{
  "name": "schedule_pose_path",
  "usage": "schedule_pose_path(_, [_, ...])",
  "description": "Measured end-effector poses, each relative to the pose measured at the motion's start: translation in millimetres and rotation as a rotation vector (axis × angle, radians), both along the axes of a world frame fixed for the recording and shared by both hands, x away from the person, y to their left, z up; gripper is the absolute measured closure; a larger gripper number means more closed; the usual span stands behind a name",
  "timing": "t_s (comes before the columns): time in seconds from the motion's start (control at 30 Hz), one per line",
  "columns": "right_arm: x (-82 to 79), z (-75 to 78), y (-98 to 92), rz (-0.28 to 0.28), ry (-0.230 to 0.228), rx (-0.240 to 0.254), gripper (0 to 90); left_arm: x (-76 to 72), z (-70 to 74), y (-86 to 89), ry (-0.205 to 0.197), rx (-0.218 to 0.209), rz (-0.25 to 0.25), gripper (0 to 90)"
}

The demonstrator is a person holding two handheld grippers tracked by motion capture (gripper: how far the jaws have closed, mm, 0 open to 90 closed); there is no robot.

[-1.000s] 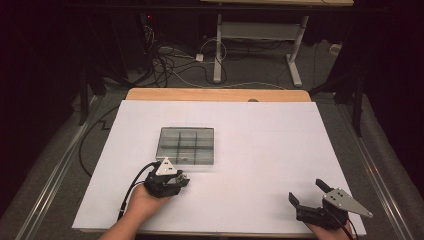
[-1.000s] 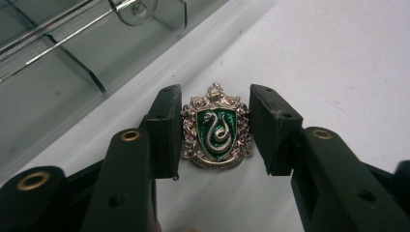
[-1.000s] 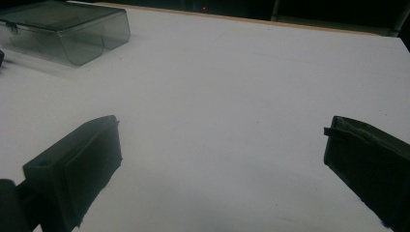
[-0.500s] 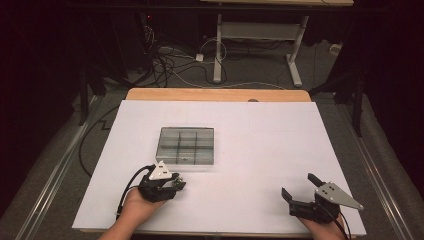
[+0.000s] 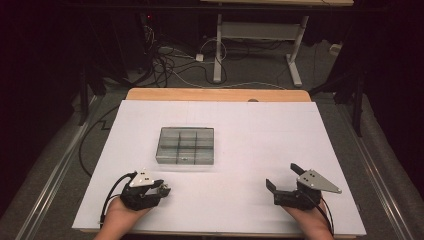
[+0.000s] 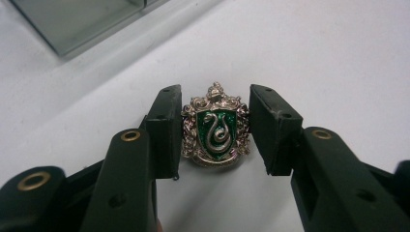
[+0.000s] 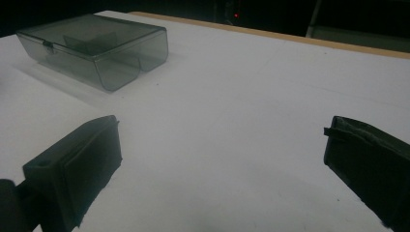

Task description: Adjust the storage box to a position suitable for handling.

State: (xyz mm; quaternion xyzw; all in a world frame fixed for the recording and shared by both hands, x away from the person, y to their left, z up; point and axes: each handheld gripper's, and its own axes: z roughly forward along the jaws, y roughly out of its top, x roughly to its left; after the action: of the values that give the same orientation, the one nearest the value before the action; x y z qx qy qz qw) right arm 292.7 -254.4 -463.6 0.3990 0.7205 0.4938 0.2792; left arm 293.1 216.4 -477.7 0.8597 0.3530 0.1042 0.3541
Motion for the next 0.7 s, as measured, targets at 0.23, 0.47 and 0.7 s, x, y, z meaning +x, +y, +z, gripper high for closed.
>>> schedule_pose_path(0.23, [6.1, 2.7, 5.5, 0.015, -0.009, 0.005, 0.5, -5.8, 0.4, 11.0, -0.008, 0.026, 0.039, 55.3])
schedule_pose_path(0.47, [10.6, 1.6, 3.4, 0.011, -0.006, 0.009, 0.5, -6.8, -3.3, 15.0, -0.003, 0.012, 0.059, 55.2])
schedule_pose_path(0.7, [12.1, 2.6, 4.7, 0.013, -0.009, 0.012, 0.5, -8.7, -5.8, 15.5, -0.019, 0.005, 0.049, 52.5])
